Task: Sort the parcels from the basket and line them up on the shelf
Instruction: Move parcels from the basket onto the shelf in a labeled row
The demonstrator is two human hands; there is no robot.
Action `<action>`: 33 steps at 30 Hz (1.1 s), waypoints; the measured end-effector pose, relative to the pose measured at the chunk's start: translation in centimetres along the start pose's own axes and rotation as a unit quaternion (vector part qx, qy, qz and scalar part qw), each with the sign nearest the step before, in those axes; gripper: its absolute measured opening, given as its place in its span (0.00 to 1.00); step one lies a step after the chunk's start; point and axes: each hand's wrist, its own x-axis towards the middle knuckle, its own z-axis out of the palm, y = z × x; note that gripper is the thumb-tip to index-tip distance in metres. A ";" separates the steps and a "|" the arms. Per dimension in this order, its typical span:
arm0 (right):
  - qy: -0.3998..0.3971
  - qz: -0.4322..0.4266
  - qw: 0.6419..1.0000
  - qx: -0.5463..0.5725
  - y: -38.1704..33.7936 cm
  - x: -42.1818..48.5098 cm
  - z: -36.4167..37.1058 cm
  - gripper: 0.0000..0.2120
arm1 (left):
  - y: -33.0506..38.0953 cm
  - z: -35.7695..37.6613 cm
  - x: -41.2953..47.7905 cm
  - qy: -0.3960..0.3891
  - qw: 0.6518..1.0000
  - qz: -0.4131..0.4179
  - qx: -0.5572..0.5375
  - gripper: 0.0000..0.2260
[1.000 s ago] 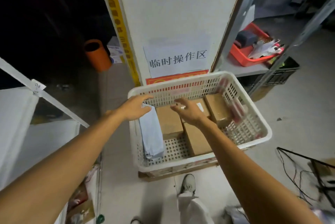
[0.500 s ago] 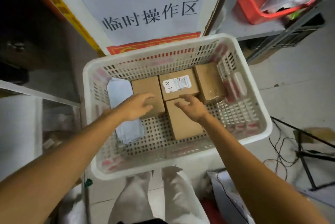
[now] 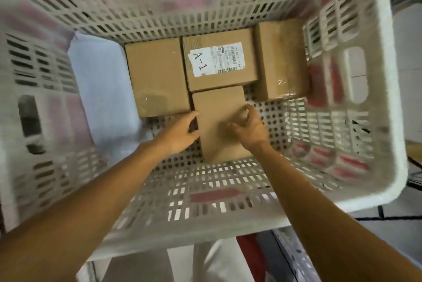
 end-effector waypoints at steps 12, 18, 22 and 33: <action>-0.013 0.068 0.993 0.096 1.8 3.1 1.2 0.32 | -2.1 5.1 1.5 0.089 0.984 0.023 -0.155 0.34; -0.008 0.071 0.991 0.112 1.8 3.0 1.3 0.34 | -2.0 4.5 1.2 0.075 0.985 0.025 -0.153 0.38; -0.007 0.062 0.991 0.120 1.9 2.9 1.3 0.33 | -1.9 4.6 0.9 0.080 0.980 0.016 -0.181 0.42; -0.006 0.067 0.989 0.130 1.4 2.9 1.3 0.34 | -1.4 4.4 1.9 0.076 0.967 -0.026 -0.242 0.53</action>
